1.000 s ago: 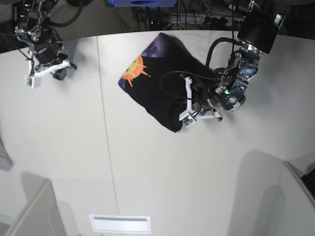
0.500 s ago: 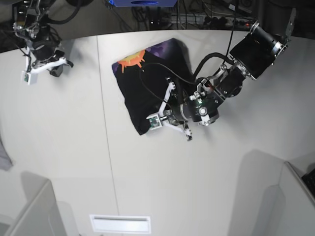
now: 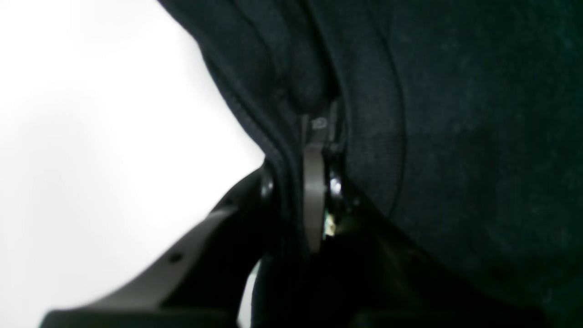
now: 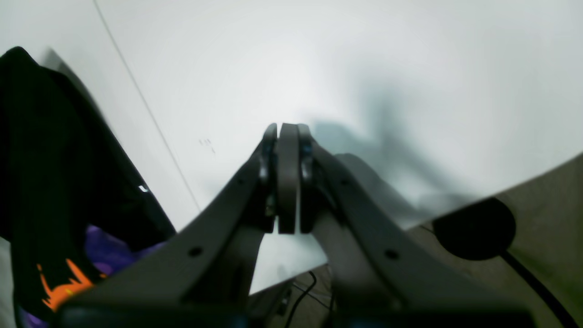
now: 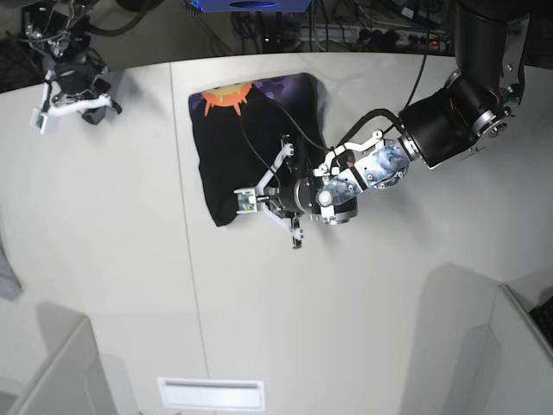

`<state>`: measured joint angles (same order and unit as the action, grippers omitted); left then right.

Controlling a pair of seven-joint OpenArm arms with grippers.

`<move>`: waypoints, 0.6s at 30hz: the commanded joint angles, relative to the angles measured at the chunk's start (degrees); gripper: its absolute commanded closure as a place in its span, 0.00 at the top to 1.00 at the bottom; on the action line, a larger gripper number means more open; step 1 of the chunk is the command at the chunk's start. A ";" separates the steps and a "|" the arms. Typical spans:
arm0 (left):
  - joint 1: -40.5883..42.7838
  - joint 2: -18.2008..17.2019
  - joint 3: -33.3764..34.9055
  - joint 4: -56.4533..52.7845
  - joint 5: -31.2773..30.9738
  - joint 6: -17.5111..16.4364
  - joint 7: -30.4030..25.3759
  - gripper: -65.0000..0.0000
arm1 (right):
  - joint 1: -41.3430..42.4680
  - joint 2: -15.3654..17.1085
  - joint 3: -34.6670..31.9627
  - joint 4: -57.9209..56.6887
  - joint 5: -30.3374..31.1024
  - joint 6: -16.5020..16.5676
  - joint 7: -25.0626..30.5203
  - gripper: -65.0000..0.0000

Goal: Fold the T-shirt properly
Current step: 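Drag the bundle with the left gripper and straighten it on the table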

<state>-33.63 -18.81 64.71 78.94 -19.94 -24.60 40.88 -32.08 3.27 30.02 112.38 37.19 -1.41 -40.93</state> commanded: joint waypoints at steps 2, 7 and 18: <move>-1.76 0.13 -0.05 0.32 -0.14 0.12 -1.72 0.00 | 0.03 0.47 0.44 0.81 0.39 0.40 0.97 0.00; -2.11 1.01 0.04 0.23 -0.06 0.12 -5.15 0.00 | 0.56 0.47 0.35 0.81 0.39 0.40 0.97 0.00; -1.23 5.05 -1.19 -4.69 10.49 -8.24 -5.59 0.00 | 1.17 0.56 0.35 0.72 0.30 0.40 0.88 0.00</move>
<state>-33.65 -13.82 63.99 73.84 -9.87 -32.64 35.27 -30.70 3.29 30.11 112.38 37.21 -1.41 -41.10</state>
